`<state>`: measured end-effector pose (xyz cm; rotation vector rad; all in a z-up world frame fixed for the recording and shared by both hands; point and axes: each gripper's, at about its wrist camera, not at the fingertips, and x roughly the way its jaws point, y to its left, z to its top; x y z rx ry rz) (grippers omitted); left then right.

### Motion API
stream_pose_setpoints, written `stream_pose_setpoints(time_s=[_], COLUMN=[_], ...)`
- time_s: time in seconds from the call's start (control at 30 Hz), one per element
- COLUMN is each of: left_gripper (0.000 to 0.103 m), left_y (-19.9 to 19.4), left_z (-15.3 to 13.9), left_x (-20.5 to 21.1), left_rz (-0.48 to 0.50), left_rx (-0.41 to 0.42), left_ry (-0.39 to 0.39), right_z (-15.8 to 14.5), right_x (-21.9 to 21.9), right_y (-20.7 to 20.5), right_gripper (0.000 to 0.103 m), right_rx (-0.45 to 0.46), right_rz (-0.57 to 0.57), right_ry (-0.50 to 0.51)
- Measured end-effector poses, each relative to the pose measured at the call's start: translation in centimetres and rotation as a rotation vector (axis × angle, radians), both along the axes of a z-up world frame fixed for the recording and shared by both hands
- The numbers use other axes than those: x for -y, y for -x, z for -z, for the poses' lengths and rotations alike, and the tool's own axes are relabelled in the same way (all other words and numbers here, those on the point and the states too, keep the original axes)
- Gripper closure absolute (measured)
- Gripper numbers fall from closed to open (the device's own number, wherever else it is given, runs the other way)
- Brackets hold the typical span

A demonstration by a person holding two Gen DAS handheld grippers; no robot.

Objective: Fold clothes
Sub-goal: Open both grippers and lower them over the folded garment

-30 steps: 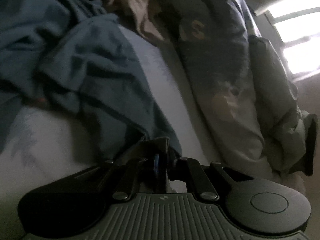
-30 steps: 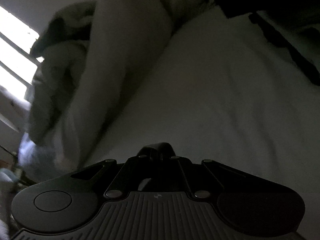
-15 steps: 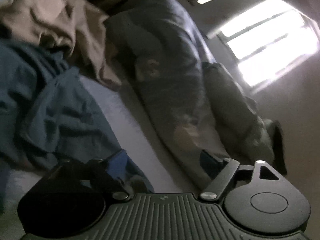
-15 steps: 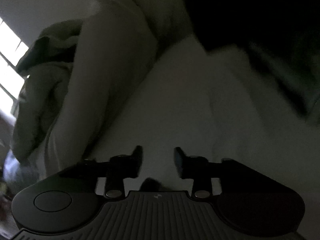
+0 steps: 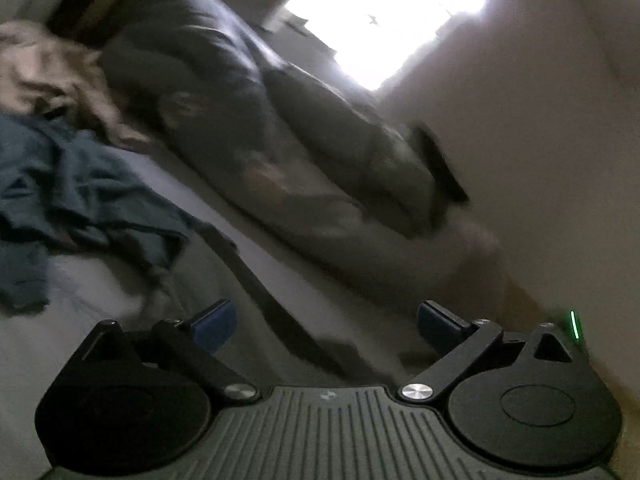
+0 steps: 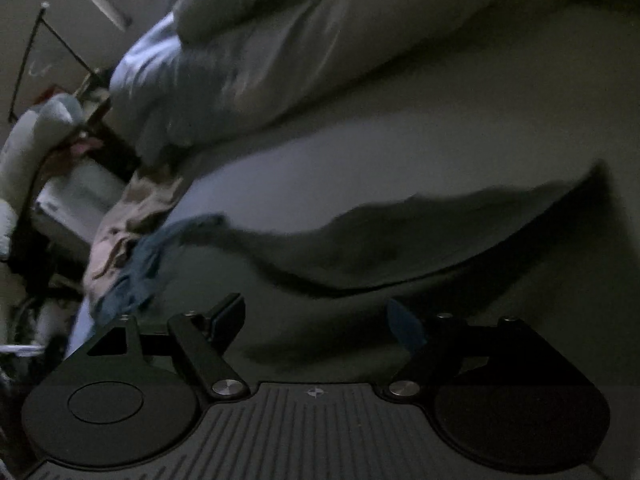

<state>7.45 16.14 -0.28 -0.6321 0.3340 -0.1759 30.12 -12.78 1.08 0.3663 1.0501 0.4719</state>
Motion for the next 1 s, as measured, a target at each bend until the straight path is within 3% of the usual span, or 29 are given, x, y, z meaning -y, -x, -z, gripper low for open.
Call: stream_pose_setpoints(time_s=[0.13, 0.27, 0.47, 0.73, 0.87, 1.0], left_gripper=[0.002, 0.002, 0.002, 0.002, 0.002, 0.002], left_y=[-1.1, -1.4, -2.1, -1.8, -1.8, -1.6], left_z=[-0.3, 1.3, 2.3, 2.7, 2.7, 2.5], left_x=[2.0, 1.7, 1.8, 0.3, 0.1, -0.3], left_rz=[0.143, 0.219, 0.248, 0.218, 0.194, 0.163], left_rx=[-0.073, -0.145, -0.236, -0.263, -0.26, -0.249], left_ry=[-0.141, -0.089, -0.175, -0.158, -0.142, -0.055], right_z=[0.6, 2.1, 4.4, 4.4, 2.1, -1.8], right_x=[-4.4, -7.2, -9.3, -10.6, -9.4, -7.2], right_y=[-1.0, -1.8, -3.5, -6.4, -6.0, -2.7], right_gripper=[0.022, 0.022, 0.022, 0.022, 0.021, 0.015], right_rx=[-0.051, -0.116, -0.124, 0.112, 0.222, 0.306], right_rz=[-0.048, -0.071, -0.048, -0.067, 0.001, 0.025], right_ry=[0.079, 0.151, 0.283, 0.412, 0.364, 0.268])
